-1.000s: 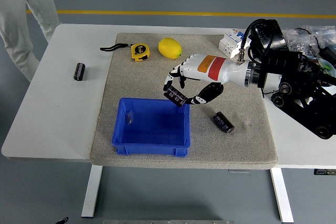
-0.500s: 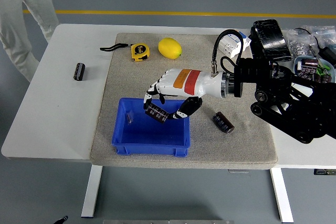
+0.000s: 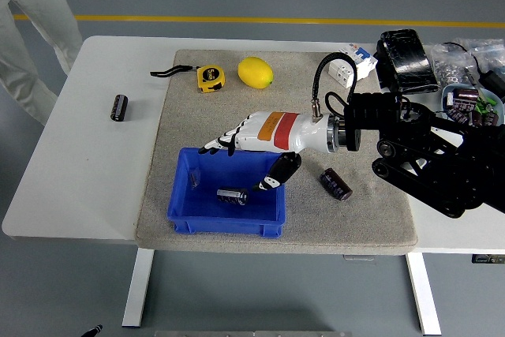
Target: Pick up the battery,place it into the box
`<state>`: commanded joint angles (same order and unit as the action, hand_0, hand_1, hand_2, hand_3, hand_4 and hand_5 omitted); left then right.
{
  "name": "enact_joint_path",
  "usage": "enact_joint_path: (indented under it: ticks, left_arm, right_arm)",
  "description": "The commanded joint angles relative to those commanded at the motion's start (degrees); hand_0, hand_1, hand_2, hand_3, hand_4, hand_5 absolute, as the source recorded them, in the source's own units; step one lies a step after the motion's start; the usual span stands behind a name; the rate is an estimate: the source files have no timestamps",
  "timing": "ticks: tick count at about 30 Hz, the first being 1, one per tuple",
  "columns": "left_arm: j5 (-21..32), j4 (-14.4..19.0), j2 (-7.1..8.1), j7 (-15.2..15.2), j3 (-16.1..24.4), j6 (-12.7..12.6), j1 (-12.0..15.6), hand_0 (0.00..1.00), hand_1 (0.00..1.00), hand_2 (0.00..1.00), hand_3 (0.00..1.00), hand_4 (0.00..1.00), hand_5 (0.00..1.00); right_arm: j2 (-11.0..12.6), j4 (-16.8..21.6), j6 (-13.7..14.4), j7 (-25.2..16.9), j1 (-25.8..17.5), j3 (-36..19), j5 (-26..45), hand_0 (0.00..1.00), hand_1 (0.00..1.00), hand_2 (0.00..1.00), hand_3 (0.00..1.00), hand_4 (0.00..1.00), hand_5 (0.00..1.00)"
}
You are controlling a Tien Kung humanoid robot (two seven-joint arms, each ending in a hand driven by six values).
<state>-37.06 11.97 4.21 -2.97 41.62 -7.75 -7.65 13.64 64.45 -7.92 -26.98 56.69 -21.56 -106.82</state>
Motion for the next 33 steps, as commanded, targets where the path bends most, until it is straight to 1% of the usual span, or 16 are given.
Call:
enact_joint_path:
  ticks: [4, 5, 8, 10, 11, 12, 16, 17, 19, 22, 23, 26, 30, 33]
  left_arm:
    - [0.0, -0.1, -0.01, 0.1, 0.0, 0.0, 0.0, 0.764, 0.808, 0.839, 0.650, 0.749, 0.610]
    - [0.0, -0.1, 0.00, 0.2, 0.0, 0.0, 0.0, 0.763, 0.808, 0.838, 0.650, 0.749, 0.610]
    - [0.2, -0.2, 0.04, 0.3, 0.0, 0.0, 0.0, 0.763, 0.808, 0.838, 0.650, 0.749, 0.610]
    - [0.0, -0.3, 0.07, 0.4, 0.2, 0.0, 0.1, 0.763, 0.808, 0.838, 0.650, 0.749, 0.610]
    - [-0.2, -0.3, 0.06, 0.3, 0.3, 0.0, 0.2, 0.763, 0.808, 0.838, 0.650, 0.746, 0.608]
    - [-0.3, -0.3, 0.05, 0.3, 0.2, 0.0, 0.1, 0.763, 0.808, 0.838, 0.650, 0.746, 0.608]
    - [-0.1, -0.3, -0.07, 0.4, 0.2, 0.0, 0.2, 0.763, 0.808, 0.838, 0.650, 0.746, 0.608]
    - [0.0, -0.4, -0.09, 0.4, 0.1, 0.0, 0.1, 0.763, 0.807, 0.838, 0.649, 0.745, 0.610]
    - [0.3, -0.5, -0.19, 0.6, 0.0, 0.1, 0.2, 0.763, 0.807, 0.838, 0.649, 0.745, 0.610]
    - [0.4, -0.6, -0.35, 0.8, 0.2, 0.0, 0.2, 0.763, 0.807, 0.838, 0.649, 0.745, 0.610]
    - [0.6, -0.7, -0.39, 0.9, 0.1, 0.0, 0.2, 0.764, 0.807, 0.838, 0.649, 0.744, 0.609]
    - [0.7, -0.8, -0.47, 0.9, 0.1, 0.0, 0.2, 0.764, 0.807, 0.838, 0.649, 0.744, 0.609]
    - [0.4, -0.8, -0.54, 0.9, 0.3, 0.0, 0.2, 0.764, 0.807, 0.838, 0.647, 0.742, 0.610]
    - [-0.1, -0.8, -0.64, 0.8, 0.7, 0.0, 0.3, 0.764, 0.807, 0.838, 0.647, 0.742, 0.610]
  right_arm:
    - [1.5, 0.1, -1.0, 0.1, 0.1, -1.2, -0.6, 0.748, 0.750, 0.898, 0.998, 0.883, 0.078]
    - [2.5, 0.0, -1.2, 0.2, 0.2, -1.8, -0.7, 0.749, 0.742, 0.865, 0.998, 0.887, 0.083]
    - [4.8, -0.2, -1.6, 0.2, 0.7, -2.7, -0.9, 0.749, 0.742, 0.865, 0.998, 0.887, 0.083]
    - [6.4, -0.6, -2.0, 0.3, 1.6, -2.1, -0.8, 0.749, 0.742, 0.865, 0.998, 0.887, 0.083]
    - [7.2, -0.7, -2.2, 0.2, 1.9, -1.7, -1.0, 0.733, 0.735, 0.825, 0.979, 0.893, 0.099]
    - [8.1, -0.8, -2.2, 0.2, 2.0, -1.2, -1.0, 0.733, 0.735, 0.825, 0.979, 0.893, 0.099]
    - [10.6, -1.5, -2.4, 0.3, 0.9, -0.9, -0.7, 0.733, 0.735, 0.825, 0.979, 0.893, 0.099]
    - [11.4, -1.8, -2.6, 0.6, 0.0, -1.0, -0.4, 0.732, 0.733, 0.803, 0.883, 0.903, 0.102]
    - [12.4, -1.9, -3.0, 1.1, -1.4, -1.3, -0.5, 0.732, 0.733, 0.803, 0.883, 0.903, 0.102]
    - [13.6, -1.9, -3.4, 1.2, -3.7, -2.1, -0.5, 0.732, 0.733, 0.803, 0.883, 0.903, 0.102]
    - [14.0, -1.9, -3.4, 1.3, -4.5, -2.3, -0.7, 0.733, 0.732, 0.800, 0.838, 0.904, 0.107]
    - [15.1, -2.3, -3.5, 1.4, -6.4, -2.8, -1.1, 0.733, 0.732, 0.800, 0.838, 0.904, 0.107]
    - [15.7, -2.9, -3.2, 1.4, -7.9, -2.8, -1.0, 0.729, 0.732, 0.797, 0.836, 0.903, 0.108]
    - [15.3, -3.6, -2.7, 1.1, -8.5, -2.5, -1.1, 0.729, 0.732, 0.797, 0.836, 0.903, 0.108]
